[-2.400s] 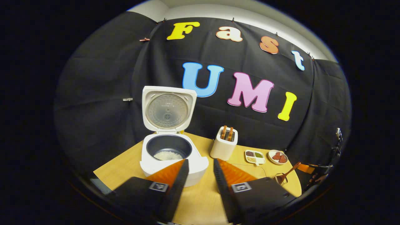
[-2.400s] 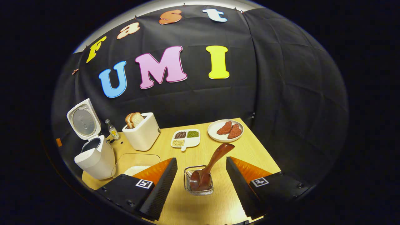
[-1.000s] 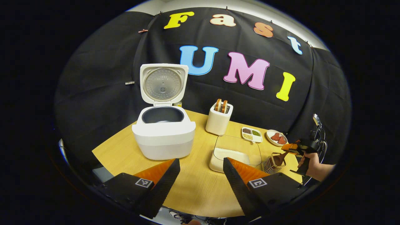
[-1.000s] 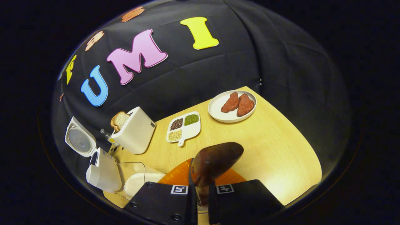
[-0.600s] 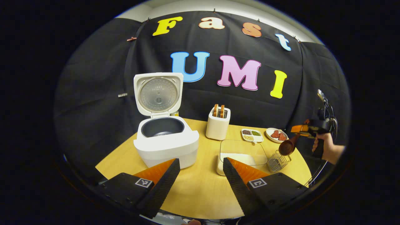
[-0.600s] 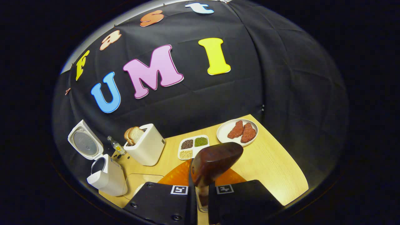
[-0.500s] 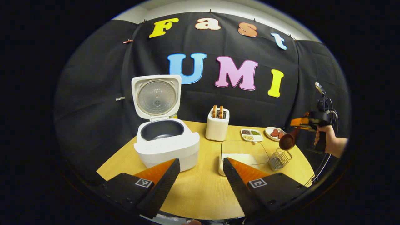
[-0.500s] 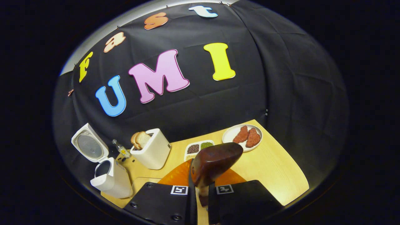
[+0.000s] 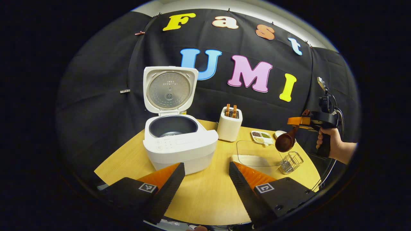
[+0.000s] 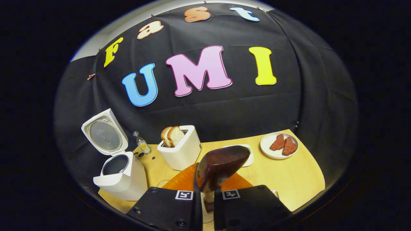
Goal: Close the left gripper, press the button to open the rice cooker; take a wooden spoon from the chopstick holder with the right hand, scoop a spoonful of rice and pour it into the rice cooker, then put the wooden spoon back into the chopstick holder.
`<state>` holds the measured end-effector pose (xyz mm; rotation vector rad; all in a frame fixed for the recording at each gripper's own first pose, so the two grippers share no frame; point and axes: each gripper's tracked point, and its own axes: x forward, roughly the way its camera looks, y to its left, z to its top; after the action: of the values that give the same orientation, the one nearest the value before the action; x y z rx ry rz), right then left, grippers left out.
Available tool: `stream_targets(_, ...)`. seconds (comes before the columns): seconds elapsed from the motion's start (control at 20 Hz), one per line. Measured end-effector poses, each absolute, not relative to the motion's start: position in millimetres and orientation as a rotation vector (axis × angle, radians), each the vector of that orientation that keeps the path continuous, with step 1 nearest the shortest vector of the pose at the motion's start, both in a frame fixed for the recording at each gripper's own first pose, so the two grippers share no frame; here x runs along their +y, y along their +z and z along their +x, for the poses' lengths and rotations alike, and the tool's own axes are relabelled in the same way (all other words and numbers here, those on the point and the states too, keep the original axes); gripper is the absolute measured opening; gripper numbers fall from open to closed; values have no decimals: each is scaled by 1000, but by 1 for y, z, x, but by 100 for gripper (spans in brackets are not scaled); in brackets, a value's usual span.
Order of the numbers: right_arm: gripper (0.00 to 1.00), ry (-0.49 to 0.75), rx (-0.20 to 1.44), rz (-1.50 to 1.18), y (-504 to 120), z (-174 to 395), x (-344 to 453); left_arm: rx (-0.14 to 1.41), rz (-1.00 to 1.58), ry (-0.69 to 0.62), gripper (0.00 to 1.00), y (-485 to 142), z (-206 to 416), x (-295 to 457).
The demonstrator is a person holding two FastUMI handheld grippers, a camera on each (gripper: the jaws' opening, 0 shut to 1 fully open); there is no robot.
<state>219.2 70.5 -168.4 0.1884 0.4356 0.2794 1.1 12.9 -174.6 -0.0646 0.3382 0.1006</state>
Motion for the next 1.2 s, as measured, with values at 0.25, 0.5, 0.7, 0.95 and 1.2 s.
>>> stream_targets(0.25,18,251,483,132,-233,223,97,399,-106,80,96,-205,3,29)
stream_targets(0.5,18,178,469,40,-274,232,99,457,-138,68,96,-232,2,48)
stream_targets(0.7,18,200,470,30,-281,232,129,478,-158,77,96,-243,-5,64)
stream_targets(0.95,18,225,556,171,-286,205,171,470,-179,85,96,-239,-12,75)
stream_targets(1.2,18,182,663,338,-286,193,184,464,-180,85,96,-237,-20,86)
